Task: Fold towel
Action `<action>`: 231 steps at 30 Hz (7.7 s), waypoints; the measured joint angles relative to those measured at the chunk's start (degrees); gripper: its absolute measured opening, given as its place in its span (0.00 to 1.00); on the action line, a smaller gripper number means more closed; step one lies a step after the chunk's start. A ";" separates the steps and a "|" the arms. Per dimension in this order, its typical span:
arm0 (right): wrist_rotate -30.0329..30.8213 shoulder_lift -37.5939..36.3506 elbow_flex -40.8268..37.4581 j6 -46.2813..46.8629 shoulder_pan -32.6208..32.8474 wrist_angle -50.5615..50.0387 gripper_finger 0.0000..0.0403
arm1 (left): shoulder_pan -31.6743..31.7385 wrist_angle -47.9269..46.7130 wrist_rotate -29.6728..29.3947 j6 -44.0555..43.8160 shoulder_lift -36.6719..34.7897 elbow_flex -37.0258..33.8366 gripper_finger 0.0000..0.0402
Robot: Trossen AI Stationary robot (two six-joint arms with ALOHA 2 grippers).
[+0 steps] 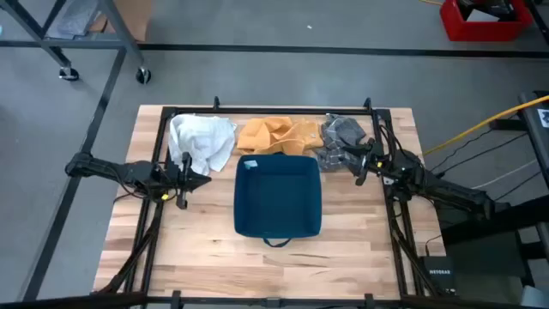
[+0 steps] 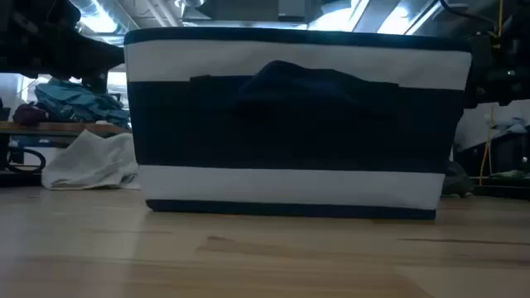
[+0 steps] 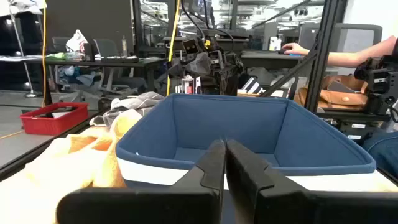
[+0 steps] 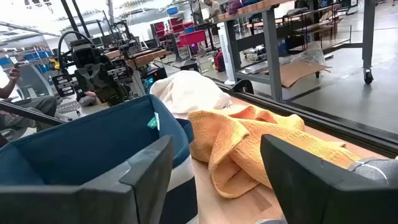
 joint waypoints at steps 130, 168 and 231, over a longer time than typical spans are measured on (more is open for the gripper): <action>-2.45 0.26 0.02 31.54 0.00 0.19 0.62 | 0.17 -47.02 -30.02 -26.17 0.50 26.43 0.46; -2.39 0.26 0.00 33.51 0.00 0.04 0.62 | 12.28 -43.12 -15.62 -45.35 54.85 25.58 0.46; -0.78 0.28 0.02 23.64 0.02 14.94 0.62 | 24.08 -38.76 -27.58 -9.62 57.90 71.45 0.00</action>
